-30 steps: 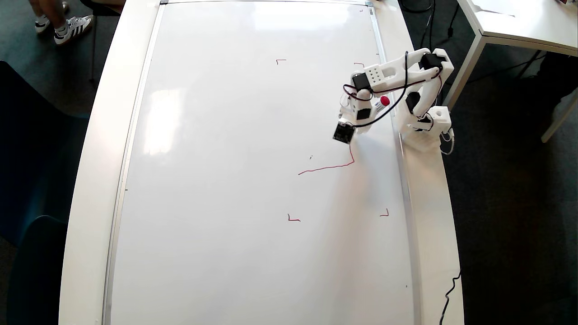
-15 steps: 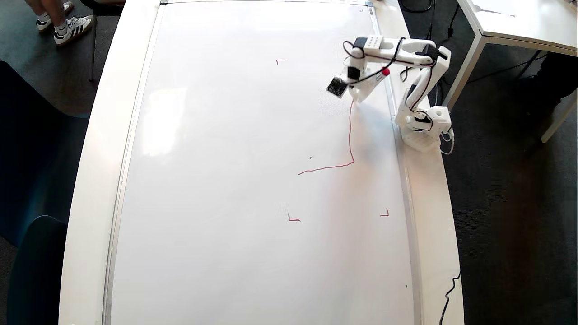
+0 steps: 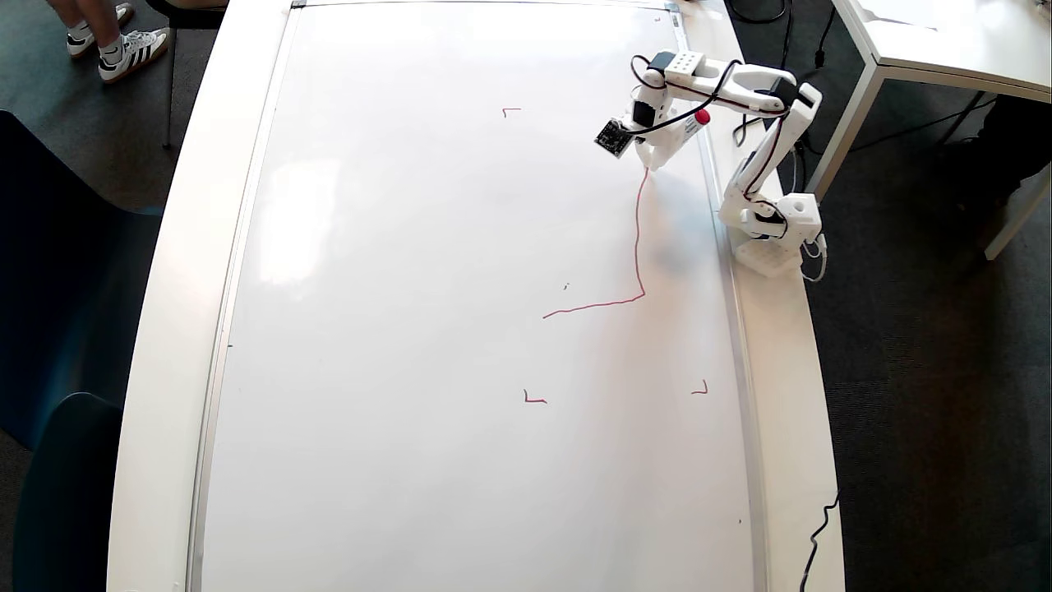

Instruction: Draw on a whiteboard a robot head using a pen attached to the gripper

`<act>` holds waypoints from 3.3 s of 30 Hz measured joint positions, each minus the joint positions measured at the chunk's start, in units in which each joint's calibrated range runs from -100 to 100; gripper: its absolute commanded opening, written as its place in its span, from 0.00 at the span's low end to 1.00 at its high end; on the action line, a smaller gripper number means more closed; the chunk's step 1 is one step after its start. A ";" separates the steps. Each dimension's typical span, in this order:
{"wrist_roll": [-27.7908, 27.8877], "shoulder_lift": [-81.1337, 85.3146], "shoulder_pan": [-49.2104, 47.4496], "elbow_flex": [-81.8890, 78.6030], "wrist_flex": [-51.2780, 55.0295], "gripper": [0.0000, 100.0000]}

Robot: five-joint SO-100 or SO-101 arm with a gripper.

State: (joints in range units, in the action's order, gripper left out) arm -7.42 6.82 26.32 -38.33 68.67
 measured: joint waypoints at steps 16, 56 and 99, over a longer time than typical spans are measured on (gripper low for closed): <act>0.00 -1.44 -6.56 1.19 -8.70 0.01; -3.86 -26.85 -22.02 38.01 -10.05 0.01; -15.43 -27.11 -51.89 38.01 -15.29 0.01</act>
State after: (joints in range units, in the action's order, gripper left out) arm -22.85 -20.29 -25.57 -0.32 53.38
